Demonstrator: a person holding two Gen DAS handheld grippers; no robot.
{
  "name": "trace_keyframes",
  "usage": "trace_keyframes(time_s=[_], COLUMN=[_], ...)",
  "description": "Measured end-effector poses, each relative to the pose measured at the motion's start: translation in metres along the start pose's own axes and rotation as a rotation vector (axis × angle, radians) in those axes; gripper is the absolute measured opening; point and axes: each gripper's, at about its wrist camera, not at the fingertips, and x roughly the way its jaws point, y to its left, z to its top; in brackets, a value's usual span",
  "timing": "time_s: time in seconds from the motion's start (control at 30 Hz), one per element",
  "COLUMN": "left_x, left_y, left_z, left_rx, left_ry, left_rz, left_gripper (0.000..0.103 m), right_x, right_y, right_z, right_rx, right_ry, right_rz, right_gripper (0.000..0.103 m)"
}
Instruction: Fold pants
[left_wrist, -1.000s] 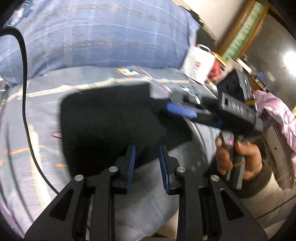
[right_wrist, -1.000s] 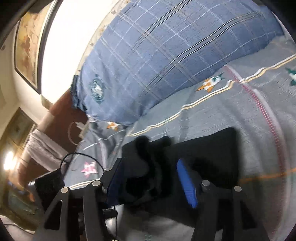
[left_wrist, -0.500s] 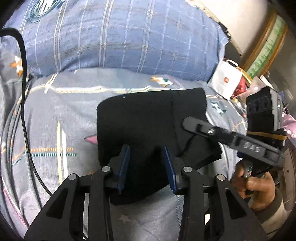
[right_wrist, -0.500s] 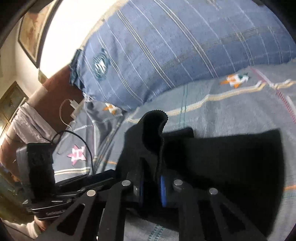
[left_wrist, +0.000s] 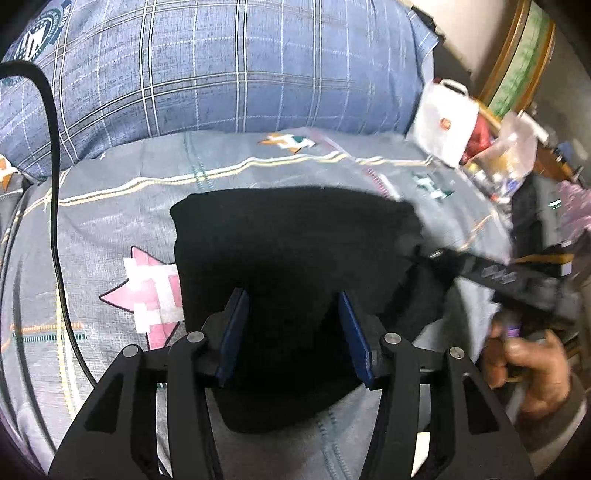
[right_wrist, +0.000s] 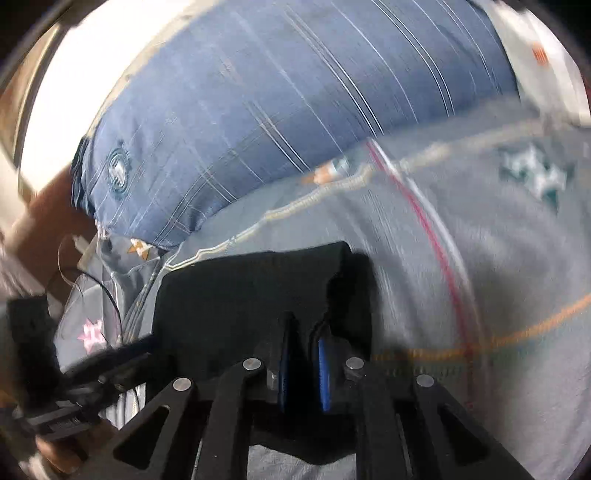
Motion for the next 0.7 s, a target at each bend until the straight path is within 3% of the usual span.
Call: trace_keyframes(time_s=[0.13,0.27,0.43,0.7], left_x=[-0.01,-0.023,-0.003,0.026], left_y=[0.002,0.006,0.007,0.009], left_z=[0.008,0.024,0.037,0.043], left_rx=[-0.013,-0.03,-0.021,0.006], left_ry=[0.005,-0.068,-0.046,-0.037], left_rz=[-0.001,0.026,0.071,0.118], left_gripper=[0.05,0.051,0.051,0.055], right_x=[-0.028,-0.045,-0.015,0.035], right_y=[0.012,0.038,0.06,0.032], right_z=[0.009,0.019,0.027,0.029], right_rx=[-0.048,-0.148,-0.231,-0.166], right_ry=[-0.057,-0.079,-0.036,0.037], right_rz=[-0.085,-0.001,0.001,-0.041], right_gripper=[0.021,0.021,0.021,0.021])
